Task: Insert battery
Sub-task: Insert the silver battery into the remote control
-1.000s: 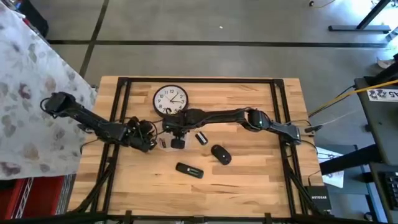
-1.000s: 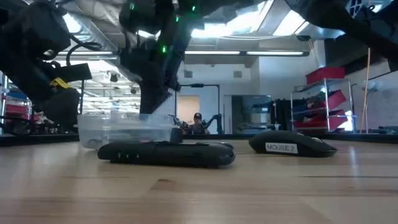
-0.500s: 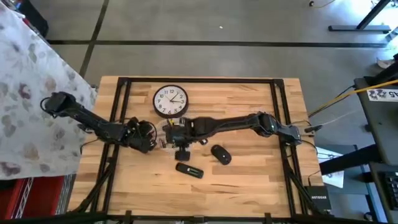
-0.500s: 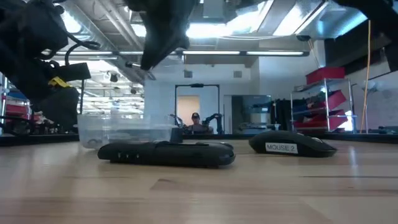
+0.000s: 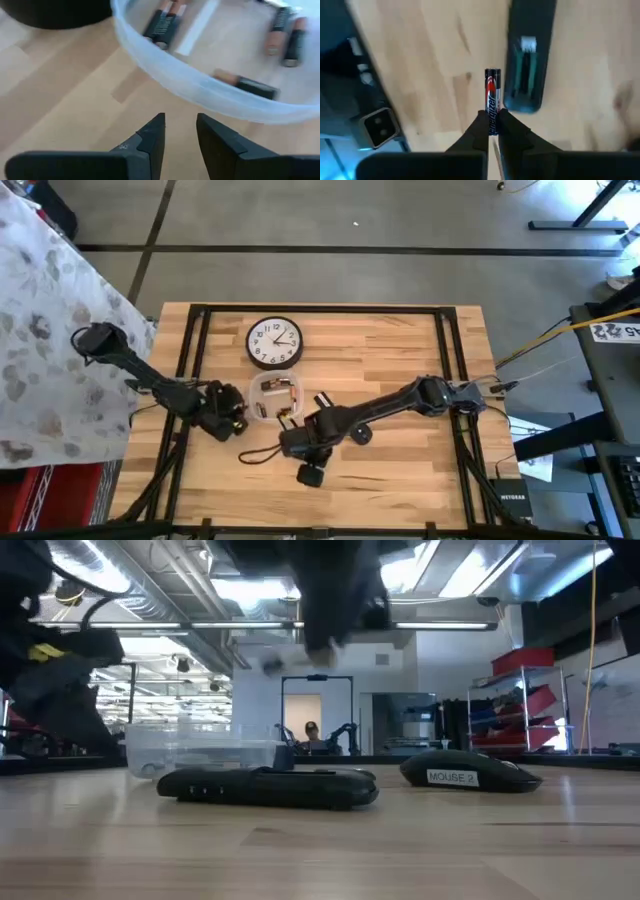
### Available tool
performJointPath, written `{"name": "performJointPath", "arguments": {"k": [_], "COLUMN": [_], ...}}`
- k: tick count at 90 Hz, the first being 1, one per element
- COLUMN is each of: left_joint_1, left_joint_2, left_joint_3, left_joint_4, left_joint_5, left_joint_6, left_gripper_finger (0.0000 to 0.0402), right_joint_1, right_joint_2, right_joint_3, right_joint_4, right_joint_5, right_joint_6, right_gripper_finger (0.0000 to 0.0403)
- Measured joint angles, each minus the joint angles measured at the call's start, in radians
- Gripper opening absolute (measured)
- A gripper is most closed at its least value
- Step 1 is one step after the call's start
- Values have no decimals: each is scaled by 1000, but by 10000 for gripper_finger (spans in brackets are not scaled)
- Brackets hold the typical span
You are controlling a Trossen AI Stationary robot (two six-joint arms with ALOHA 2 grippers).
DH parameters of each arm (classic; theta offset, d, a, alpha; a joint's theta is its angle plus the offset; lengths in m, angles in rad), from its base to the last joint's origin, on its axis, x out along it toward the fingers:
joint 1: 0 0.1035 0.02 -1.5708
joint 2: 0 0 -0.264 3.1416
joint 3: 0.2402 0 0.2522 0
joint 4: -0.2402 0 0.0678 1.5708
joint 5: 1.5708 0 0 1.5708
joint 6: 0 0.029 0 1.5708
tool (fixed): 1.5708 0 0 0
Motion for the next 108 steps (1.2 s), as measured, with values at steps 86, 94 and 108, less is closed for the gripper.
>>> {"name": "performJointPath", "arguments": {"k": [86,94,108], "left_joint_1": [-80,-80,-80], "left_joint_2": [53,61,124], "left_joint_3": [1,1,1], "left_joint_4": [483,486,569], "left_joint_5": [180,177,179], "left_joint_6": [228,228,259], "left_gripper_finger": [96,96,96], "right_joint_1": [-86,-89,-98], "right_joint_2": [0,-1,-1], "right_joint_3": [-212,-217,-218], "right_joint_4": [202,204,221], "right_joint_5": [-127,-128,-116], "right_joint_6": [23,23,21], "right_gripper_finger": [0,0,0]}}
